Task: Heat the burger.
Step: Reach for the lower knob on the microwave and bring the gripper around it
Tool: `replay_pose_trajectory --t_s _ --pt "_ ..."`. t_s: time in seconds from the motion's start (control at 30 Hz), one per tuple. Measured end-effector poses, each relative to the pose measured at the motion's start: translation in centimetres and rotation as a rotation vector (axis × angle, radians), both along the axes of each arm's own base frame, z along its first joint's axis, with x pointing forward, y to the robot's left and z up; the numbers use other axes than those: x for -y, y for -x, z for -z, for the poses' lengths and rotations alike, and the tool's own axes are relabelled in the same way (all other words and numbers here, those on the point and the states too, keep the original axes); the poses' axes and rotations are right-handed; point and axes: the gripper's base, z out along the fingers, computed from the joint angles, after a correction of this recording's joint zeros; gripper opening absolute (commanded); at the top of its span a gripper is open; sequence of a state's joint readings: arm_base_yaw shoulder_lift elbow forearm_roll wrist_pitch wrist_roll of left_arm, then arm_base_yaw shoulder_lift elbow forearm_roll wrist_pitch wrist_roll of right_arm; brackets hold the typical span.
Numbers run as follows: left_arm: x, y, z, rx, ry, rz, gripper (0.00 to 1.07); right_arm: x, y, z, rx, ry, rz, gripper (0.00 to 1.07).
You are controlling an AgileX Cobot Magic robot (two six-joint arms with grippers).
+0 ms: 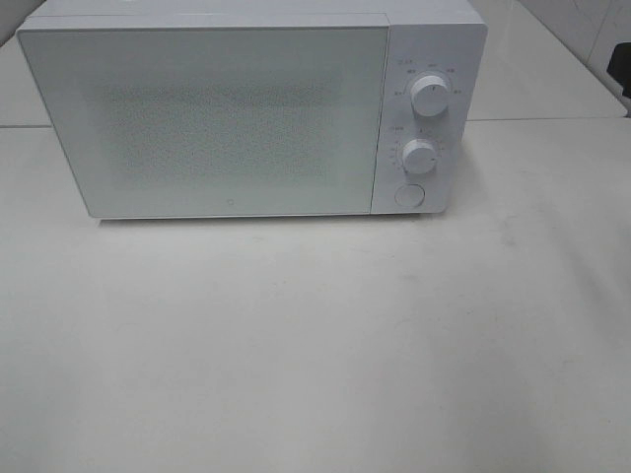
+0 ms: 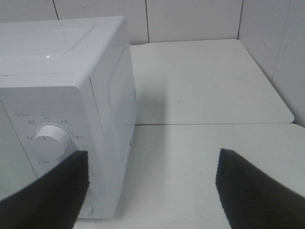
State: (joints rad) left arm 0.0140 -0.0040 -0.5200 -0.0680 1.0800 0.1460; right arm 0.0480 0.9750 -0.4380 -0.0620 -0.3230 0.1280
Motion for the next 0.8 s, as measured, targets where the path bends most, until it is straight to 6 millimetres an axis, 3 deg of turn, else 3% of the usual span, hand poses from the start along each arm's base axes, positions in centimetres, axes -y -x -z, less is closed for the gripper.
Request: replay_pose_trajectory --t_s 0.23,0.57,0.8 --pt "0.0 0.0 0.0 0.000 0.000 0.000 0.98 -0.2 -1.1 2.6 0.076 -0.008 -0.014 0.74" --pt "0.0 0.0 0.0 0.000 0.000 0.000 0.98 0.3 -1.2 5.5 0.104 0.026 0.058 0.74" --pt "0.0 0.0 0.0 0.000 0.000 0.000 0.98 -2.2 -1.3 8.4 0.056 0.073 0.045 0.74"
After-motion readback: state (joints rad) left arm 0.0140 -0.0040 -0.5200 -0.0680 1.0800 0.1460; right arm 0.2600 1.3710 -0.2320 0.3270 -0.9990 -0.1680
